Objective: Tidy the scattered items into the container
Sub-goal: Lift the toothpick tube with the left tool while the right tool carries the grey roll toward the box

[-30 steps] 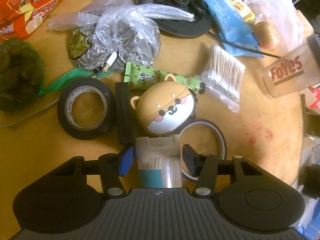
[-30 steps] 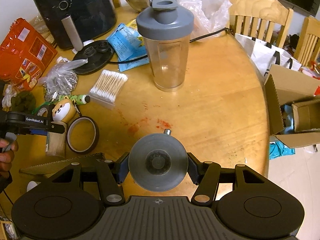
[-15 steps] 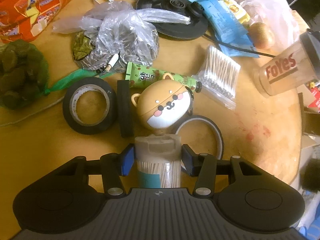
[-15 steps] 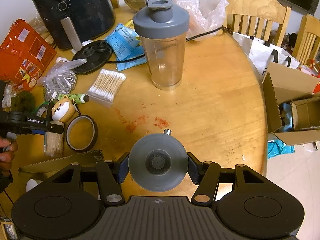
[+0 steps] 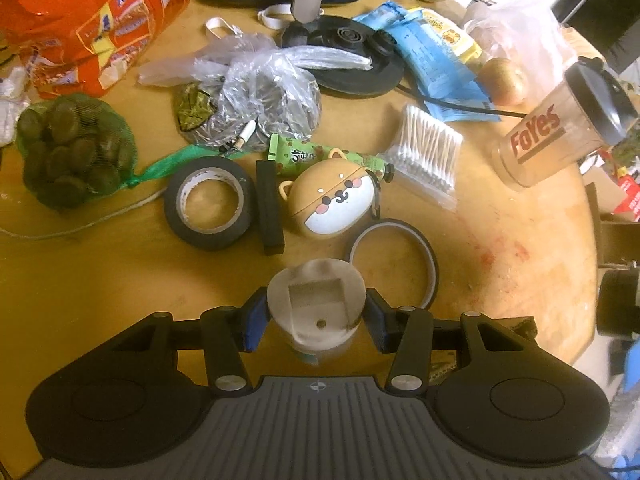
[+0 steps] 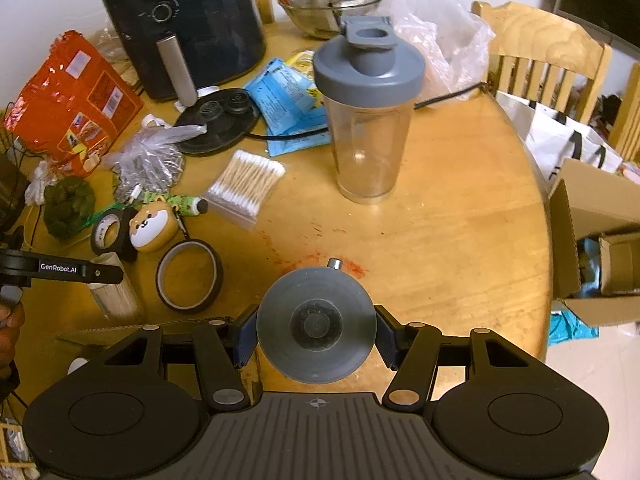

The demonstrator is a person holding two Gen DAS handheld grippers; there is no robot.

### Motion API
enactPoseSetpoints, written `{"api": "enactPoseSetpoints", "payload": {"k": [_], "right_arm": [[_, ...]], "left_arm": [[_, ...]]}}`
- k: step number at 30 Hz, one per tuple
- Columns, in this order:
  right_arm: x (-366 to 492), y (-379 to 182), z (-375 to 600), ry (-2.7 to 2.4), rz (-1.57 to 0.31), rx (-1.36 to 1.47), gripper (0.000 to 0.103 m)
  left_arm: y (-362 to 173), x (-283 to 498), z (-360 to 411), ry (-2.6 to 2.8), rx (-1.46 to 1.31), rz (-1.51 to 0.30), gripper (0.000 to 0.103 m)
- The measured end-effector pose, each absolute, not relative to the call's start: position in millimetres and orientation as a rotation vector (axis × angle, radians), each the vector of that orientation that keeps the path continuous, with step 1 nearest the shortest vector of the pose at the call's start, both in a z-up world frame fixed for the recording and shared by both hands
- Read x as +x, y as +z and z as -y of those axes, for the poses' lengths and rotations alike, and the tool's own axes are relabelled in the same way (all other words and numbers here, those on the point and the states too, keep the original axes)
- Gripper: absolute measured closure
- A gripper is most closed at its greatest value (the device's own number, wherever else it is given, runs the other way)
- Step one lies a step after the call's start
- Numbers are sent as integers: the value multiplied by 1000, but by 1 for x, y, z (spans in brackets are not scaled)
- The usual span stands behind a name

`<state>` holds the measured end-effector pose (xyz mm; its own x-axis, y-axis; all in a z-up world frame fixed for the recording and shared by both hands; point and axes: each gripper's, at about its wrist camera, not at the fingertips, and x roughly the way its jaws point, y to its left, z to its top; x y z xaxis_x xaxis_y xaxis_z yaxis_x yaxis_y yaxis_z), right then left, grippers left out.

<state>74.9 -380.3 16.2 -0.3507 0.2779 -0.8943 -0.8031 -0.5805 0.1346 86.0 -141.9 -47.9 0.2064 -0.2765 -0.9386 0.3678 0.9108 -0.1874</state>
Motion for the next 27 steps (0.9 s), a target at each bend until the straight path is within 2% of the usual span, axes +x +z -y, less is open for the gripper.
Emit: {"api": "enactPoseSetpoints", "payload": {"k": [27], "right_arm": [[37, 32, 389, 2148, -723, -1202, 42]], "left_arm": [[43, 45, 121, -391, 92, -1058, 54]]}}
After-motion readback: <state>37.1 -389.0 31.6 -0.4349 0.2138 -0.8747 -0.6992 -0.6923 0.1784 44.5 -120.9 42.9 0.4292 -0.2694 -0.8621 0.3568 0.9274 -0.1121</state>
